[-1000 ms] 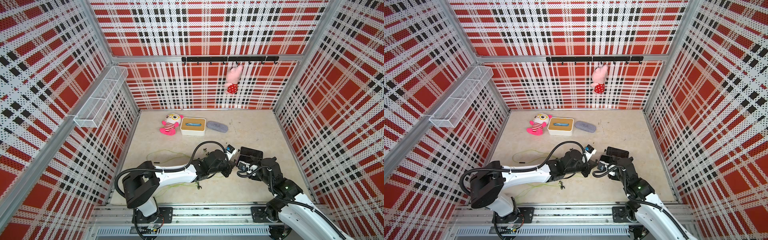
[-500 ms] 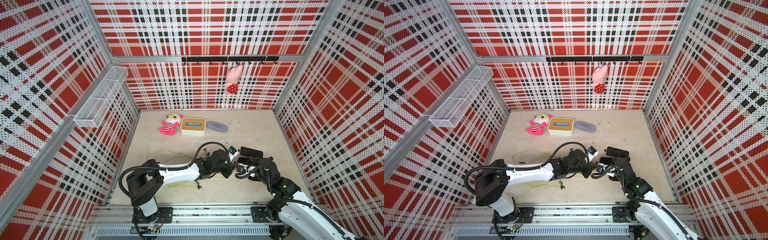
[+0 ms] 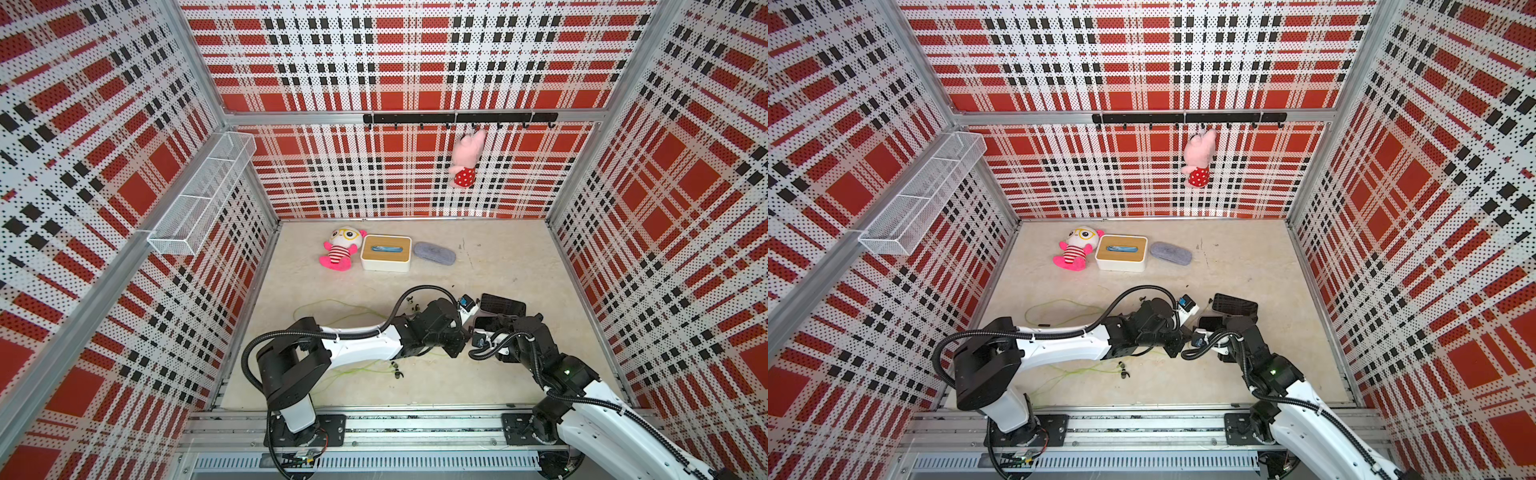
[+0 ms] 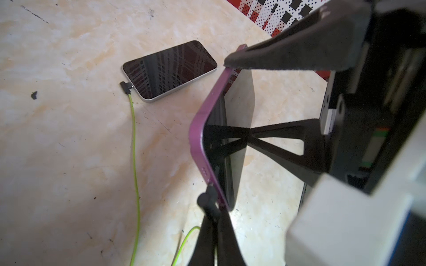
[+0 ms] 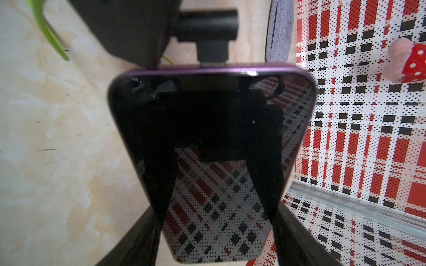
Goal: Plug wired earphones into phones
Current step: Insert the wired earphone into the phone, then place the phone at the center of the board.
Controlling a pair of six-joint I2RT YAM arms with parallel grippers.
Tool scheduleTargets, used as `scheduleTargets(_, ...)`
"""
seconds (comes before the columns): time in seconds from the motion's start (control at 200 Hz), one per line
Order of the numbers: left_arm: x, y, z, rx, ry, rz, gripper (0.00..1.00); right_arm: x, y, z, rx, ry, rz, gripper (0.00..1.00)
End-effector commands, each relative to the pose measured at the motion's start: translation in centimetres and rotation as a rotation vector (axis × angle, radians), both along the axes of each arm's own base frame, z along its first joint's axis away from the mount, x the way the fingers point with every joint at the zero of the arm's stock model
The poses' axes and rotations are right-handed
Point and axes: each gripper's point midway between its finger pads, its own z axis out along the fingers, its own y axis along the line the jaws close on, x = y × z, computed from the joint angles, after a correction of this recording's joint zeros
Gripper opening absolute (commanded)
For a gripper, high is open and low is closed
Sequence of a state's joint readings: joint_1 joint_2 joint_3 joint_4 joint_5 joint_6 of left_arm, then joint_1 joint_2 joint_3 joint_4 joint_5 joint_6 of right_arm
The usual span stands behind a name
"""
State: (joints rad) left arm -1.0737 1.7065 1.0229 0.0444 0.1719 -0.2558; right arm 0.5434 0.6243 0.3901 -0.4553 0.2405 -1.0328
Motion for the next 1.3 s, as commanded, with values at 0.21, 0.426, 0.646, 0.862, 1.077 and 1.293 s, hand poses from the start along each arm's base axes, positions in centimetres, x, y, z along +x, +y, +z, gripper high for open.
scheduleTargets(0.21,0.6,1.0,2.7,-0.120,-0.014,-0.016,0.35,0.6,0.9,2.4,0.036,-0.055,0.022,0.41)
scheduleTargets(0.426,-0.9,2.3,3.1,-0.152,-0.010,-0.047,0.55,0.4,0.6,1.7,0.053,-0.011,0.000,0.41)
scheduleTargets(0.646,0.5,5.1,4.3,-0.225,-0.056,0.055,0.66,-0.6,-0.7,-1.0,0.036,0.129,-0.024,0.41)
scheduleTargets(0.862,3.1,8.0,5.9,-0.292,-0.110,0.164,0.70,-2.3,-2.5,-5.4,-0.029,0.328,-0.065,0.42)
scheduleTargets(1.077,4.9,10.8,6.6,-0.322,-0.165,0.255,0.72,-3.5,-3.8,-8.3,-0.082,0.470,-0.101,0.42)
scheduleTargets(1.293,6.5,13.7,5.5,-0.303,-0.192,0.318,0.74,-4.8,-4.6,-10.4,-0.137,0.579,-0.119,0.50)
